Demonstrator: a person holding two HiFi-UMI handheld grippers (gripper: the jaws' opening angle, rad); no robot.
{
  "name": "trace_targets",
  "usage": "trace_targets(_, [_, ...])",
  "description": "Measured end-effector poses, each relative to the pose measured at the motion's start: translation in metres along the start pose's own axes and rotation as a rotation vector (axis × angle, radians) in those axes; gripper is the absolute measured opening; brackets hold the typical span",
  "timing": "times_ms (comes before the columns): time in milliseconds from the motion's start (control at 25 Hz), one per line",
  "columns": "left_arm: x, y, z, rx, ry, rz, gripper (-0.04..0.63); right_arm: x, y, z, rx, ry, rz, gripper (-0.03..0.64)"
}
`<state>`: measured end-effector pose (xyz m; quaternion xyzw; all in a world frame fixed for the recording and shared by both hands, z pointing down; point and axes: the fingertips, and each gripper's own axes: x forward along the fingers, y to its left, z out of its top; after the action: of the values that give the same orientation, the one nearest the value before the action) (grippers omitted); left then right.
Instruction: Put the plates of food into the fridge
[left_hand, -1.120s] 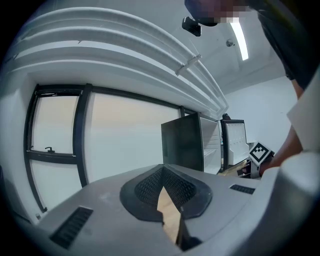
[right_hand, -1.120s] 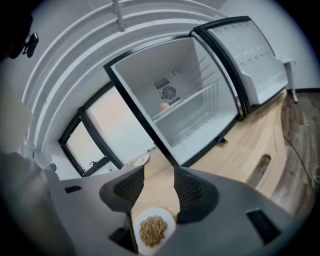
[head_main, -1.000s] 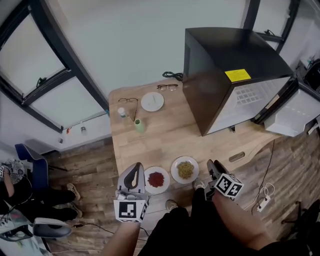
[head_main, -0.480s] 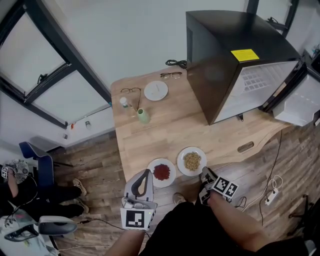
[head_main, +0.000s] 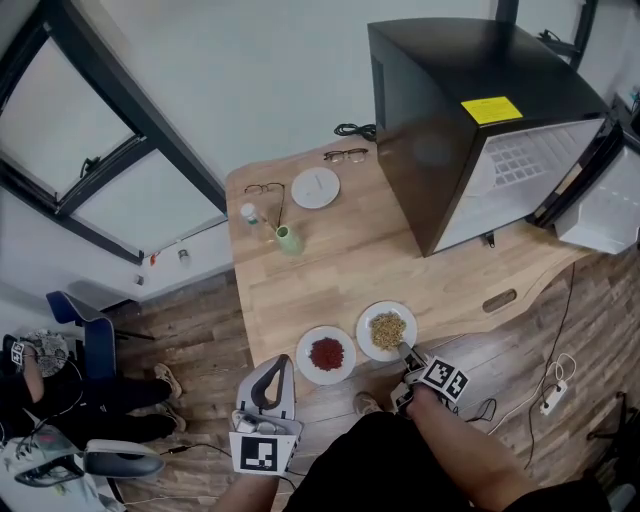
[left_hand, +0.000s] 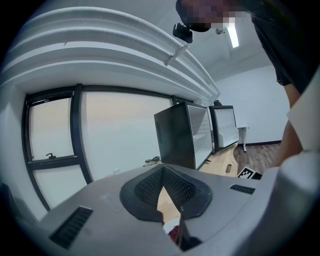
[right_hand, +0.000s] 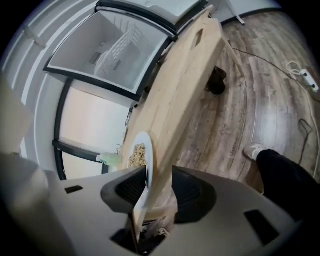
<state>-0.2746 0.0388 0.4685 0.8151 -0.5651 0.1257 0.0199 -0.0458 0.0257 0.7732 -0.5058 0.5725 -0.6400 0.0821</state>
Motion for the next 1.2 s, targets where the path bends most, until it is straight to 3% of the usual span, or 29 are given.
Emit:
trace_targets(120, [0.002,0.0,-0.006,0.011,0.015,-0.01,0.003,0.005,0.007,-0.009,-0.017,0.047,0.035,0.168])
trace_targets(320, [0.01,-0.008,-0.014,0.003,0.016,-0.03,0.003,-0.005,0.013,-0.01,-0.062,0.052,0.037,0.063])
trace_targets(640, [0.027,-0.02,0.0,0.015,-0.015,-0.076,0.003,-0.019,0.034,0.003,-0.028,0.039,0.133,0.029])
trace_targets(1200, [0.077,-0.048,0.054,0.012,-0.115,-0.138,0.003,-0.066,0.072,0.103,-0.007,-0.112,0.188,0.029])
